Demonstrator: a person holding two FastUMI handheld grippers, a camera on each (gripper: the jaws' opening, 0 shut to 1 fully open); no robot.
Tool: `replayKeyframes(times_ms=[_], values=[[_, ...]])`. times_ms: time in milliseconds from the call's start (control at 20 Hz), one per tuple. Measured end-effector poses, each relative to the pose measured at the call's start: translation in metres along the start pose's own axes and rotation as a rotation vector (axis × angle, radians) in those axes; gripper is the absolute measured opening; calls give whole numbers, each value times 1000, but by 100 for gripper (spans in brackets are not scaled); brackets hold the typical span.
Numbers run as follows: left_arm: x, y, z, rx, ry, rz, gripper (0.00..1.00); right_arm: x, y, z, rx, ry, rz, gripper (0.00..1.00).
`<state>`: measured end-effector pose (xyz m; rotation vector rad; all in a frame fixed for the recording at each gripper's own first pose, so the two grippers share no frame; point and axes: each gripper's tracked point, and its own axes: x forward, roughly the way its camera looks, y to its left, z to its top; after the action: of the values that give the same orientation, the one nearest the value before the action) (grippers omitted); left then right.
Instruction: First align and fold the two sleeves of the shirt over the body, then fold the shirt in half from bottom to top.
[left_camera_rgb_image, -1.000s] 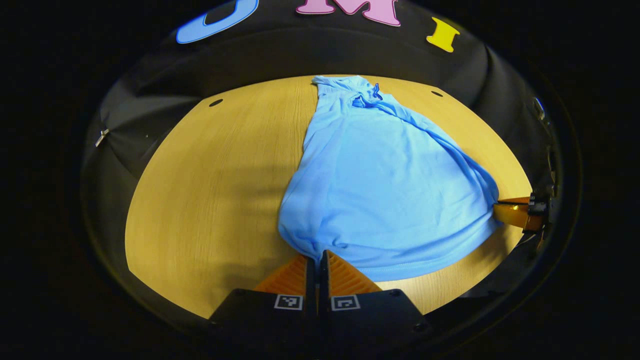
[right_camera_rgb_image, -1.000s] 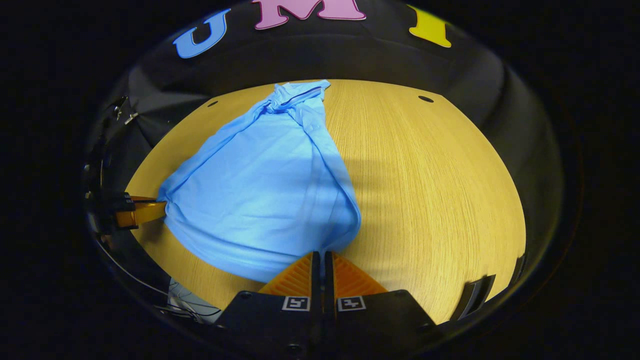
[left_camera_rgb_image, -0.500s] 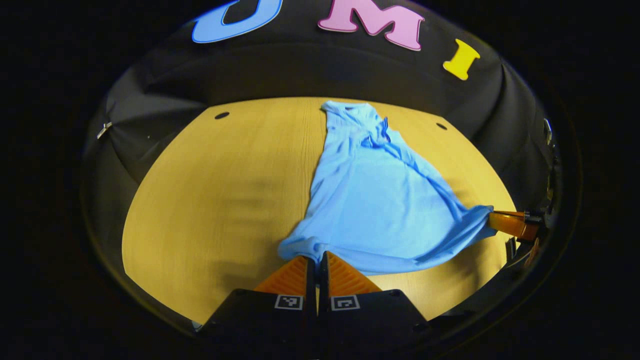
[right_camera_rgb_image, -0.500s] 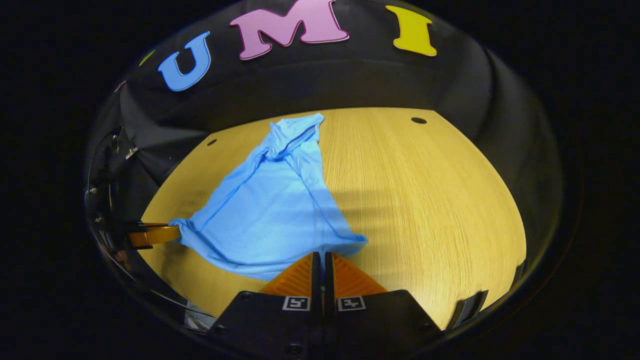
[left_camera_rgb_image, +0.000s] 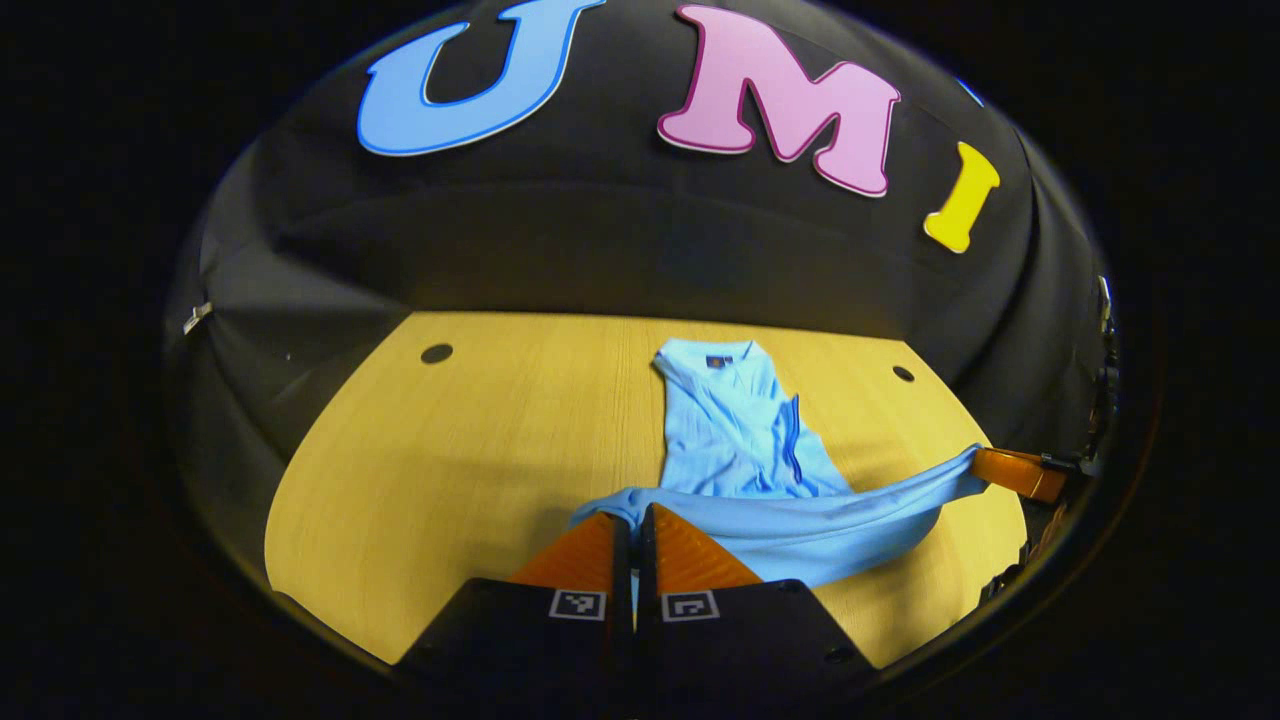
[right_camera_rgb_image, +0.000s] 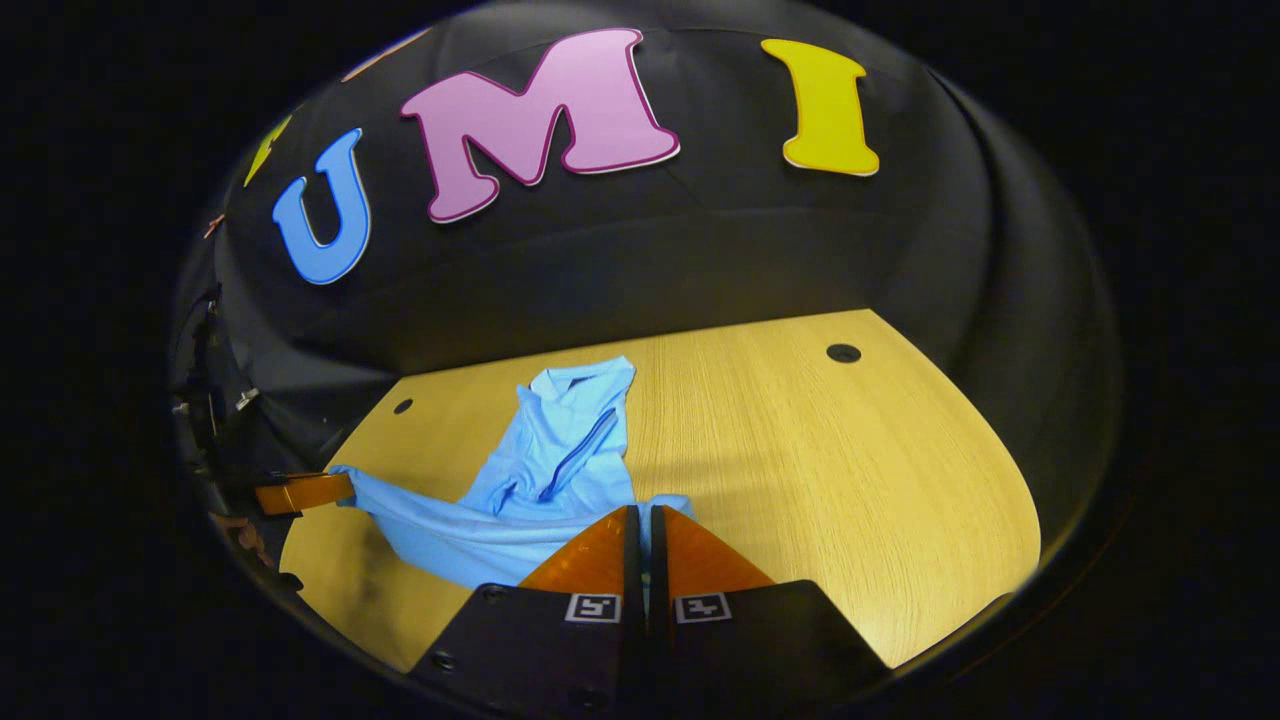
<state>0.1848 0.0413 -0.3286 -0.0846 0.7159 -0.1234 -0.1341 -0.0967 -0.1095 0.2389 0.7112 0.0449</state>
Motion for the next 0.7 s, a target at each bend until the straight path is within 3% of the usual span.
replayKeyframes(times_ms=[400, 700], values=[[102, 1, 90, 41, -140, 27, 6, 110, -8, 72, 24, -113, -8, 5], [178, 4, 125, 13, -206, 50, 6, 189, -24, 110, 23, -176, -19, 5]])
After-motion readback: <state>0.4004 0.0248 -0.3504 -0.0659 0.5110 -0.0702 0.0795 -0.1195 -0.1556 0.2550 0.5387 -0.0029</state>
